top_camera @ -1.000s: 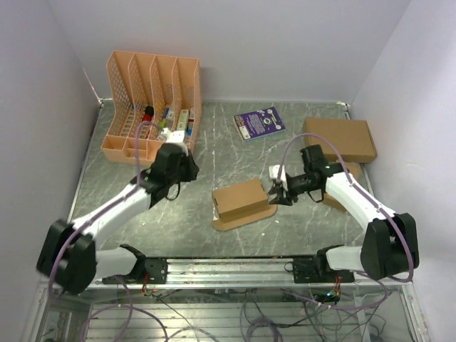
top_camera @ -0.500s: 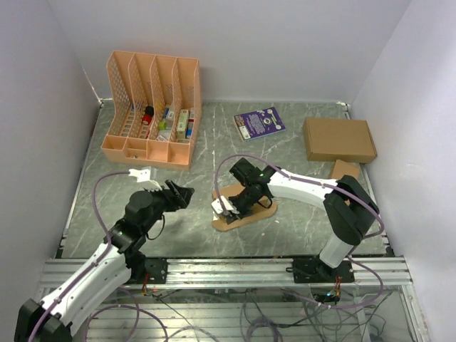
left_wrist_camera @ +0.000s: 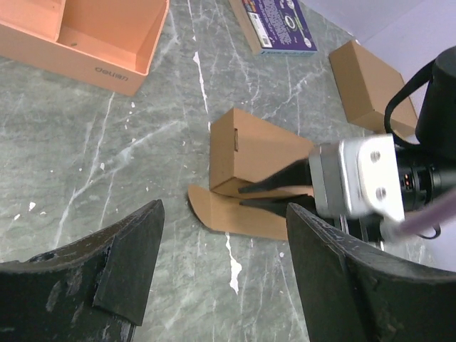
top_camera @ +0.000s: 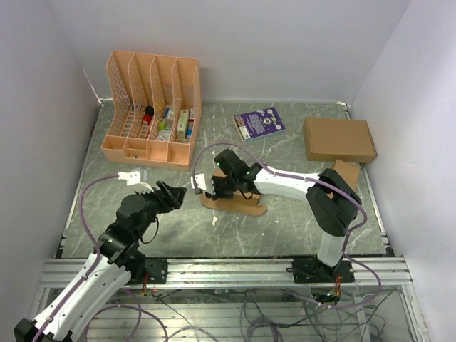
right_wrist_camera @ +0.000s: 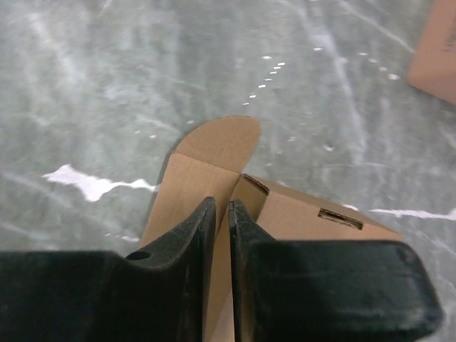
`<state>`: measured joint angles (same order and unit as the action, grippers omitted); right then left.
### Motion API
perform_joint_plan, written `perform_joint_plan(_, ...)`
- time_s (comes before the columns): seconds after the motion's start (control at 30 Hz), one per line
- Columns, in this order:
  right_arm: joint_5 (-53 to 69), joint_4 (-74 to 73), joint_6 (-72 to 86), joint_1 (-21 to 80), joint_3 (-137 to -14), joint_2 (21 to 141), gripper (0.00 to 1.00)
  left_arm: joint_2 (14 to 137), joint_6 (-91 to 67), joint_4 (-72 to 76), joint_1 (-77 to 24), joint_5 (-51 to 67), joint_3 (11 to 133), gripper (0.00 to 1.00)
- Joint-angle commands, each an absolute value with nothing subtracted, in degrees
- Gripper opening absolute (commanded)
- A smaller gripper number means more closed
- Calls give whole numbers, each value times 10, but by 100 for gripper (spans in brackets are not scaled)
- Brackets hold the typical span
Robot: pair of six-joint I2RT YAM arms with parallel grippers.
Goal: Fold the paper box
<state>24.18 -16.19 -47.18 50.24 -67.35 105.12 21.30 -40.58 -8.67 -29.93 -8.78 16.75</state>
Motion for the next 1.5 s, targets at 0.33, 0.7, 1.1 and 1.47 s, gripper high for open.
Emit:
perform_joint_plan(0.33,532,-174,-376,347,-606,878,30,303,-482,184,-300,91,84,47)
perform_joint_plan(0.7,320,-90,-338,127,-536,884,0,672,-472,238,-423,-7,200,7)
perform_joint_plan(1.1,347,-127,-380,142,-544,943,0,831,-413,148,-433,-47,335,7)
perform_joint_plan(1.47,380,-158,-433,156,-542,950,0,919,-359,72,-429,-76,430,7)
